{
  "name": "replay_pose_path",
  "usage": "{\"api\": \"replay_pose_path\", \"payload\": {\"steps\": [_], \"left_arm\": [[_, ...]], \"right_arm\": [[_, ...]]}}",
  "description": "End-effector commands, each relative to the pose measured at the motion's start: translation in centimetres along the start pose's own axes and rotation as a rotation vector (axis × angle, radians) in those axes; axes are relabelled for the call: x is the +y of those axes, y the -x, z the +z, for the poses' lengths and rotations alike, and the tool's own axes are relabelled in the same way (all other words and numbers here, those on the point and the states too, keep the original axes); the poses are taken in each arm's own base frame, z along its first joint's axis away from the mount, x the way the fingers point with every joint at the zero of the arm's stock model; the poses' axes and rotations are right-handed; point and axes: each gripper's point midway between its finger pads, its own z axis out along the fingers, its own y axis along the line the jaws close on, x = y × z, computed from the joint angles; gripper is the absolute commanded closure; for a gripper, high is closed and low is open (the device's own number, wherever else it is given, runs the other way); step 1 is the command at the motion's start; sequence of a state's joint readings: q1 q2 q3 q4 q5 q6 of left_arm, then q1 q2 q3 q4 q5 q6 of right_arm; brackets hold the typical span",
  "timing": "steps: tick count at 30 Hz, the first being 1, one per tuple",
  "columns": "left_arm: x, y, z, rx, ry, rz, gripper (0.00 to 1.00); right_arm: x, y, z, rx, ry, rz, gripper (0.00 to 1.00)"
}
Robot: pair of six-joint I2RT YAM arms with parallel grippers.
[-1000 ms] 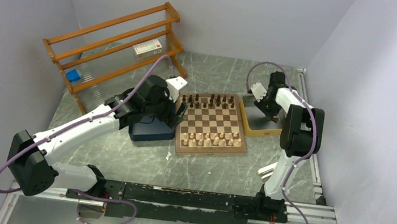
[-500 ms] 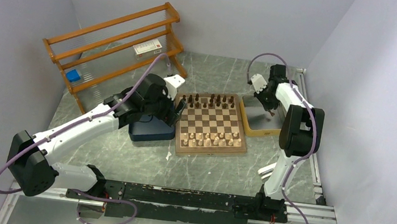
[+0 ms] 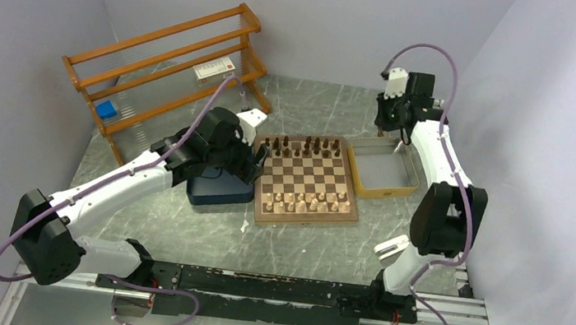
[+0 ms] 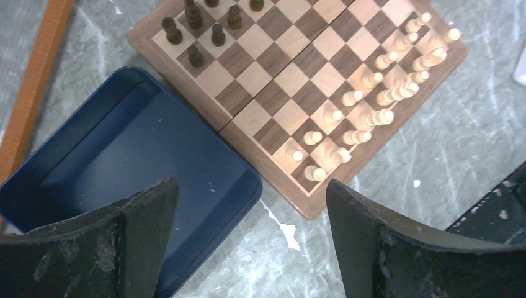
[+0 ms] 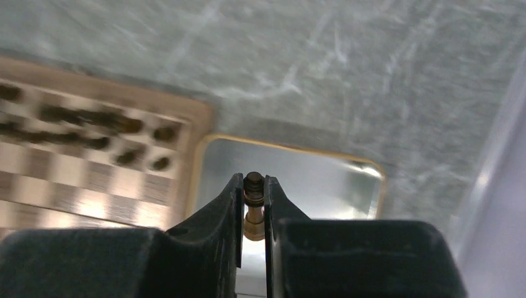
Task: Set up the chess pieces on the board
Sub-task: Pick up the chess piece from the storage box, then place the chess piece on the chessboard.
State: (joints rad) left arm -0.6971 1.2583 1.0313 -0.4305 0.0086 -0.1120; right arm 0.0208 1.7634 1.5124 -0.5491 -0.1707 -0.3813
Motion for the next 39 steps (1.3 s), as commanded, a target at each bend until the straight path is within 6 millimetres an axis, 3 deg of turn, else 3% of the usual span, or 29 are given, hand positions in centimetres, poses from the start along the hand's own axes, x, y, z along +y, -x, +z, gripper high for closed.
{"api": "replay_pose_path", "payload": {"steps": [1,7,10,14,17,21,25,30,39], "left_arm": [[-2.5,3.9,-0.4,-0.107,-0.122,-0.094,0.08],[-5.9,8.7,-0.5,-0.248,-0.302,-0.207,0.11],[-6.6,10.6,0.2,-0.302,-0.337,-0.226,0.12],[-7.7,12.6,1.6,-0.342,-0.401,-0.212,0.11],[-8.9,13.1,3.1,-0.318,-0.468,-0.192,0.11],[-9.7,13.1,4.7,-0.281,-0.509,-0.183,0.14],[-9.5,13.4,5.1,-0.299,-0.501,-0.168,0.16],[-9.0,13.3,5.7,-0.284,-0.466,-0.140,0.26],[-8.0,11.7,6.4,-0.226,-0.421,-0.080,0.55]], "right_arm": [[5.6,5.6,-2.9,-0.240,0.250,0.366,1.00],[12.0,8.9,-8.1,-0.479,0.619,0.689,1.00],[14.1,9.5,-10.0,-0.543,0.689,0.771,1.00],[17.9,10.0,-11.0,-0.525,0.786,0.780,1.00],[19.6,10.1,-11.3,-0.494,0.847,0.803,1.00],[20.8,10.3,-12.0,-0.499,0.896,0.812,1.00],[21.6,10.2,-12.2,-0.482,0.930,0.807,1.00],[22.2,9.8,-12.5,-0.460,0.975,0.792,1.00],[23.6,7.9,-12.6,-0.380,1.038,0.707,1.00]]}}
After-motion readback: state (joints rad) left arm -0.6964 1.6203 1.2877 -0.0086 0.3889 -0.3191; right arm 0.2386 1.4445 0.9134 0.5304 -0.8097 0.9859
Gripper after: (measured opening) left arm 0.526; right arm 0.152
